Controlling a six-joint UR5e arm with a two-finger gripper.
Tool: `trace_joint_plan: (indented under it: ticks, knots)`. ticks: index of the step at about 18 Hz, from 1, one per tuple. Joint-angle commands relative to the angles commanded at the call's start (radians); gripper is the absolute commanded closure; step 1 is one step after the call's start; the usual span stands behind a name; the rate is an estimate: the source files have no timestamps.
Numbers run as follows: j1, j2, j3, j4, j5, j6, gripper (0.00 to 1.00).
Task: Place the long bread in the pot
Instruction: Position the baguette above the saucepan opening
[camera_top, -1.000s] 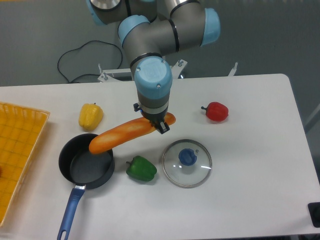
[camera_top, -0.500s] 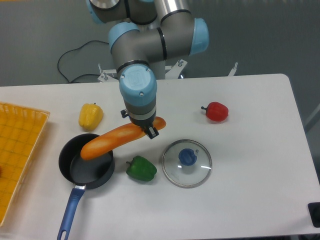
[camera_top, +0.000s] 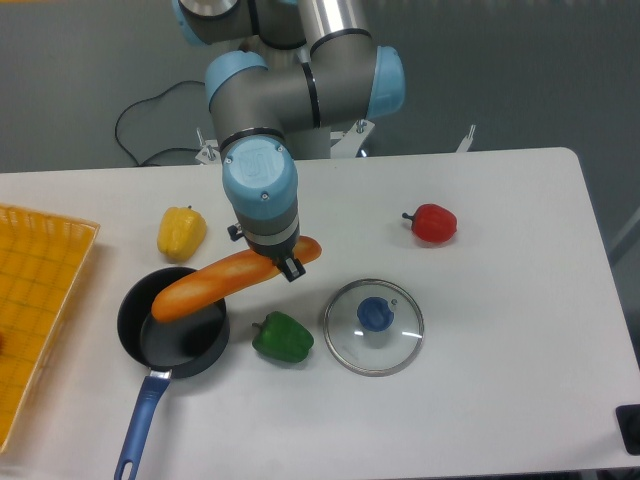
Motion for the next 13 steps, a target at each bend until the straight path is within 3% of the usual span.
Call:
trace_joint_plan:
  ticks: [13]
  knots:
    - [-0.047,-0.017,-0.012,0.009,0.041,-0.024,1.0]
